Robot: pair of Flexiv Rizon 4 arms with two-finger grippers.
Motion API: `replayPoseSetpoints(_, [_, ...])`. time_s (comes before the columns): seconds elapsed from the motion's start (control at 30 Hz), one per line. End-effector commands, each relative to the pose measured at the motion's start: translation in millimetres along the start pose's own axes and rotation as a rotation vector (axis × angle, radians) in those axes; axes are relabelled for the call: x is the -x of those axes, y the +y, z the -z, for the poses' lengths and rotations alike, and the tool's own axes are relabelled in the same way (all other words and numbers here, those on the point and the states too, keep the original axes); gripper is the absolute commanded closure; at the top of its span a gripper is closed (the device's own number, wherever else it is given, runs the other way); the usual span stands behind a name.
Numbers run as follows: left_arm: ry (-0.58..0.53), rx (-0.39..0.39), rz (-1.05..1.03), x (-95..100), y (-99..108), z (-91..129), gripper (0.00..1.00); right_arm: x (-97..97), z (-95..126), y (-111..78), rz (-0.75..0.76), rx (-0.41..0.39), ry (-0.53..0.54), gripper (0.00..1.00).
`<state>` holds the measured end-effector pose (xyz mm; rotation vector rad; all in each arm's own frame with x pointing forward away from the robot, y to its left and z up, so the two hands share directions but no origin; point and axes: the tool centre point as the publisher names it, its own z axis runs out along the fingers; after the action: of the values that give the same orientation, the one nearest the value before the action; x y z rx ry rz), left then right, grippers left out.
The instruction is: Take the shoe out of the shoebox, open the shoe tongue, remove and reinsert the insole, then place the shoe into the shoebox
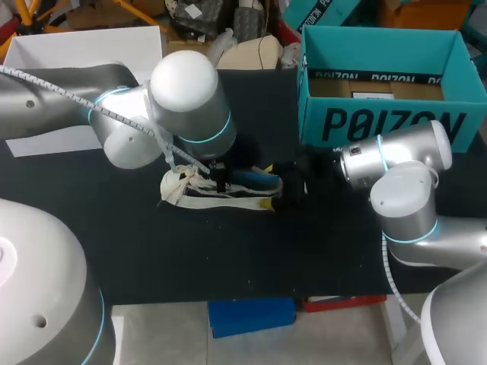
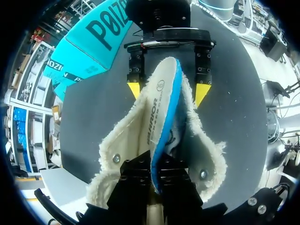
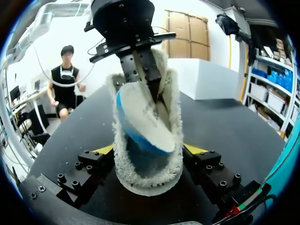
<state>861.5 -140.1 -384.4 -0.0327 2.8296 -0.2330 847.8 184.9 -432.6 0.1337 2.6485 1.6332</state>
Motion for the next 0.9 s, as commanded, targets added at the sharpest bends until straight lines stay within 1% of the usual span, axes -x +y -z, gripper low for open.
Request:
replayPoseSetpoints(0.03, [0.009, -0.023, -0.011, -4.7, 6, 8, 1.00, -0.7, 0, -1.4, -0.001, -0.001, 0.000, 1.00])
replayPoseSetpoints(0.2, [0.034, -0.048, -0.043, -12.7, 3, 2, 1.00, -0.7, 0, -1.4, -0.001, -0.001, 0.000, 1.00])
replayPoseSetpoints(0.37, [0.083, -0.101, -0.088, -17.4, -1, -6, 1.00, -0.7, 0, -1.4, -0.001, -0.001, 0.000, 1.00])
replayPoseSetpoints(0.4, [0.094, -0.112, -0.097, -18.0, -2, -9, 0.93, -0.7, 0, -1.4, -0.001, -0.001, 0.000, 1.00])
replayPoseSetpoints(0.47, [0.112, -0.129, -0.112, -18.5, -2, -11, 0.74, -0.7, 0, -1.4, -0.001, -0.001, 0.000, 1.00])
replayPoseSetpoints(0.5, [0.111, -0.132, -0.113, -18.7, -3, -12, 0.68, -0.7, 0, -1.4, -0.001, -0.001, 0.000, 1.00])
replayPoseSetpoints(0.53, [0.117, -0.152, -0.119, -18.7, -3, -13, 0.63, -0.7, 0, -1.4, -0.001, -0.001, 0.000, 1.00])
replayPoseSetpoints(0.6, [0.115, -0.173, -0.124, -18.4, -4, -12, 0.60, -0.7, 0, -1.4, -0.001, -0.001, 0.000, 1.00])
replayPoseSetpoints(0.67, [0.109, -0.197, -0.128, -18.0, -5, -10, 0.62, -0.7, 0, -1.4, -0.001, -0.001, 0.000, 1.00])
replayPoseSetpoints(0.73, [0.101, -0.203, -0.145, -18.0, -8, -9, 0.64, -0.7, 0, -1.4, -0.001, -0.001, 0.000, 1.00])
replayPoseSetpoints(0.8, [0.072, -0.203, -0.164, -18.7, -11, -8, 0.61, -0.7, 0, -1.4, -0.001, -0.001, 0.000, 1.00])
replayPoseSetpoints(0.9, [0.045, -0.211, -0.183, -18.6, -16, -7, 0.60, -0.7, 0, -1.4, -0.001, -0.001, 0.000, 1.00])
